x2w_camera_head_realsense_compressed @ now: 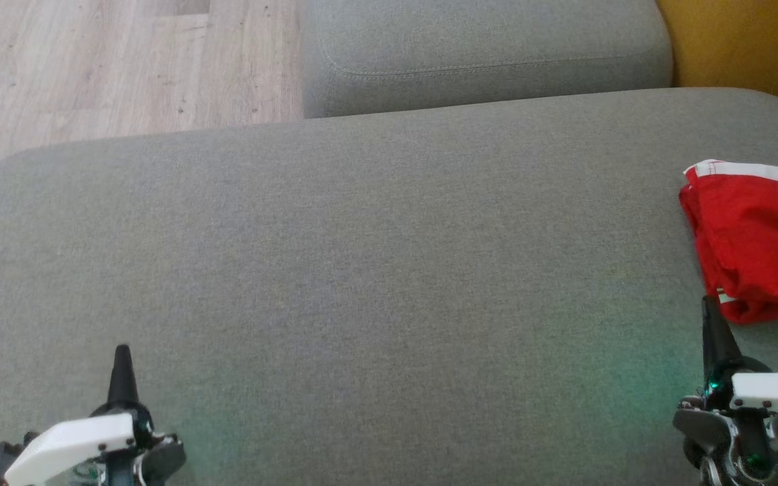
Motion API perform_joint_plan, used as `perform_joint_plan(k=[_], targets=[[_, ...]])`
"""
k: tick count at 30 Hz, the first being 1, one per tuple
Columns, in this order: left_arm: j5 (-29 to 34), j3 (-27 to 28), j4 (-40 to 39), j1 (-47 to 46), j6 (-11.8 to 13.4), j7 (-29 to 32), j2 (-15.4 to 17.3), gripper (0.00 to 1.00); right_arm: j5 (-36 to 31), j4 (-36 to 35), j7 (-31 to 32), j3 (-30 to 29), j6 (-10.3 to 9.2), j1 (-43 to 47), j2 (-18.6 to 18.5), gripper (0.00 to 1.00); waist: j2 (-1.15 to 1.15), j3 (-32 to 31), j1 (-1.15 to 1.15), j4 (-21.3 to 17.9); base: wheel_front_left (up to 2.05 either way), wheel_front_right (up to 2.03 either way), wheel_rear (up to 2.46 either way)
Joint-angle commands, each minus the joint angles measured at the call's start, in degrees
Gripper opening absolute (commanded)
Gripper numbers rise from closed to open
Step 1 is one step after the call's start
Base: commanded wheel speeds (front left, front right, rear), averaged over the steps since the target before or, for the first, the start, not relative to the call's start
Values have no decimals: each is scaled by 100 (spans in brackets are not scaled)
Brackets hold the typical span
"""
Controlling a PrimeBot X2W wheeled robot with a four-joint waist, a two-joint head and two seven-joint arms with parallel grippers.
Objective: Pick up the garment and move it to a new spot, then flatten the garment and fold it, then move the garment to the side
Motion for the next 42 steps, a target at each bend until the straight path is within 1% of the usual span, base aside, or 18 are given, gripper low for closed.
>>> perform_joint_plan(k=[1,12,42], targets=[[-167,204,-231,-348,-59,68,18,0,209,-245,34,61,41,-341,3,0,0,0,0,4,0,0,0],[-770,297,-296,-451,-85,250,-21,0,910,-272,82,-37,45,-413,58,0,0,2,0,25,0,0,0],[-780,298,-298,-452,-86,251,-22,0,921,-272,82,-37,45,-414,59,0,0,2,0,26,0,0,0]])
